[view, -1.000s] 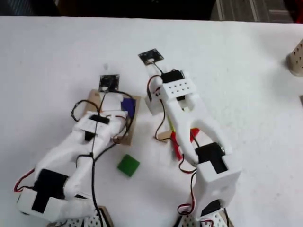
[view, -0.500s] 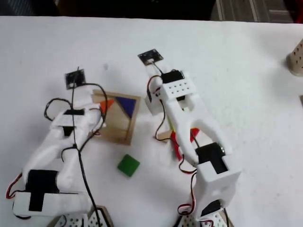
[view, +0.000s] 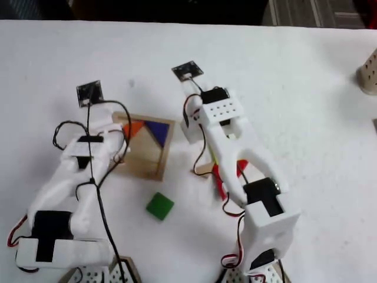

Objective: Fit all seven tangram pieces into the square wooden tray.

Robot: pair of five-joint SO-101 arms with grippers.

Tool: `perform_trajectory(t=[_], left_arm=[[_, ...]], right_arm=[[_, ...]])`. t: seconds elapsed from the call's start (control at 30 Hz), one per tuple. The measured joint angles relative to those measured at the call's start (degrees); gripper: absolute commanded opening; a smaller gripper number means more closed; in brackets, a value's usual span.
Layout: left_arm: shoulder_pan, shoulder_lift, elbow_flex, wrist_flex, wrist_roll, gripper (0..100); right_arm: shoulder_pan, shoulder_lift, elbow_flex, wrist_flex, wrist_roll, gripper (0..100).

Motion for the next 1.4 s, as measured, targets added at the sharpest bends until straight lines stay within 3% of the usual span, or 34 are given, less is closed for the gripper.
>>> perform_trajectory(t=[0.5,0.87,1.1,1.4], left_arm=[[-0.4,0.0,-0.4,-3.2,0.0,2],[1.8,4.7,-2.9,-10.2,0.1,2],[4.0,10.3,-9.6,-3.9,0.0,2],[7.9,7.5,-8.0,0.5,0.0,2]], right_arm=[[-0.1,0.0,0.0,0.0,0.0,1.9],[-0.1,0.0,1.7,-1.9,0.0,1.9],[-0.1,0.0,1.7,-2.1,0.0,1.9],[-0.1,0.0,1.7,-2.1,0.0,1.9]])
